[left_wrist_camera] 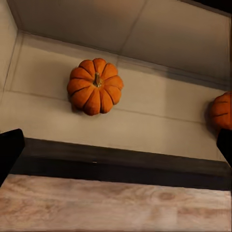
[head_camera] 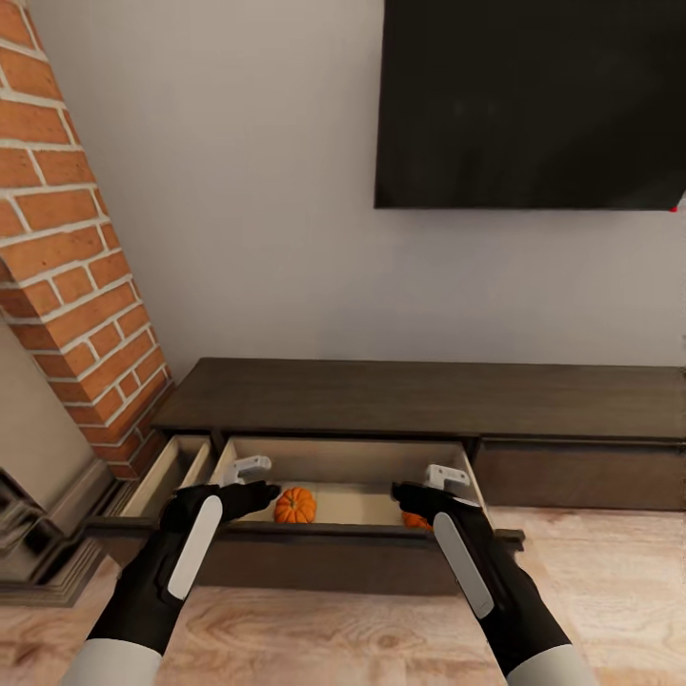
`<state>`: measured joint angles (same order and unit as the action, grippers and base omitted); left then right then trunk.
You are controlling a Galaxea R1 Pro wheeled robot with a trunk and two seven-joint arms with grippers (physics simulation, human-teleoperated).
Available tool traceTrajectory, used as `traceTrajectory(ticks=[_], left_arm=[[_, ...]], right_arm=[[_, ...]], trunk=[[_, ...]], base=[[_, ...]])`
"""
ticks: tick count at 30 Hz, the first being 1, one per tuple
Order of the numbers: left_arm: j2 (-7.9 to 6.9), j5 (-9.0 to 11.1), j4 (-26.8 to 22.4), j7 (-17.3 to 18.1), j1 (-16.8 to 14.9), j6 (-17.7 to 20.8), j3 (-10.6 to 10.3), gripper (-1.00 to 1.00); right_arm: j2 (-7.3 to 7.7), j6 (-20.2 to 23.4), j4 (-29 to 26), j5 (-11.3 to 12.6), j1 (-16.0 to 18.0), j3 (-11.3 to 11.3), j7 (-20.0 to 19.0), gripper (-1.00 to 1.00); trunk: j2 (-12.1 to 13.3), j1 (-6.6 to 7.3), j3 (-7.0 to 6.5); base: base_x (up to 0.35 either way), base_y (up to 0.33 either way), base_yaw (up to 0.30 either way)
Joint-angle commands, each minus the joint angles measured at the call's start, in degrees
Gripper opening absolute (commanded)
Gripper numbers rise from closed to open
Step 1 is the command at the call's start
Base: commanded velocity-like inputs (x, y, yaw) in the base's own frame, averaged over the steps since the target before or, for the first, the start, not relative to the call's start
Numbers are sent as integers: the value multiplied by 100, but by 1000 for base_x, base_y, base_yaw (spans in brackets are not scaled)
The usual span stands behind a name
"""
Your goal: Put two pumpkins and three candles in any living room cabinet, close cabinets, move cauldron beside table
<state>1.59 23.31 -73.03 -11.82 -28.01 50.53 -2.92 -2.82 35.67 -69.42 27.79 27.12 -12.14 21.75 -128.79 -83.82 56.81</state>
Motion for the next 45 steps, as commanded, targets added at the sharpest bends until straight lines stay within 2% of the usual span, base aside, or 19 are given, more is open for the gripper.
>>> traceTrajectory(ticks=[1, 19, 25, 29, 32, 34, 35, 37, 39, 43, 45], left_arm=[[0, 60, -32, -56, -3, 18, -1, 100], [-1, 72, -4, -74, -3, 7, -21, 100], [11, 70, 243, -374, -3, -78, -148, 100], [13, 48, 475, -410, -3, -157, -245, 100], [12, 24, 851, -410, -3, -617, -436, 100], [4, -3, 1191, -409, 3, -1226, -738, 100], [3, -5, 1252, -409, 6, -1362, -803, 100], [1, -4, 1515, -409, 16, -1883, -1012, 100], [10, -8, 1881, -414, 21, -2336, -1131, 100], [30, -4, 2580, -401, 23, -3293, -1298, 100], [39, -4, 2838, -395, 23, -3764, -1395, 100]], right_arm=[[-4, 10, -5, 57, 4, -8, 59, 100], [-27, 73, 2, 51, 2, -8, 44, 100], [2, 25, 75, 47, -3, -17, 61, 100], [1, -132, 265, 30, -25, -37, 48, 100], [-7, -480, 594, -5, -30, -52, 35, 100], [-14, -818, 878, -25, -58, -71, 25, 100], [-14, -900, 932, -28, -70, -75, 23, 100], [-16, -1281, 1177, -33, -94, -127, -2, 100], [-19, -1699, 1498, -35, -104, -286, -53, 100], [-24, -2335, 2221, -35, -109, -741, -83, 100], [-25, -2728, 2577, -36, -110, -872, -86, 100]], trunk=[[39, 27, -13], [761, 422, -336], [1002, 554, -444], [1162, 642, -516], [1282, 708, -570], [1363, 752, -606], [1403, 774, -624], [1443, 796, -642], [1443, 796, -642], [1443, 796, -642], [1443, 796, -642]], base=[[-333, 87, 0], [-283, 54, 0], [-30, 1, 0], [-2, 0, 0], [0, 0, 0], [0, 0, 0], [0, 0, 0], [0, 0, 0], [0, 0, 0], [0, 0, 0], [0, 0, 0]])
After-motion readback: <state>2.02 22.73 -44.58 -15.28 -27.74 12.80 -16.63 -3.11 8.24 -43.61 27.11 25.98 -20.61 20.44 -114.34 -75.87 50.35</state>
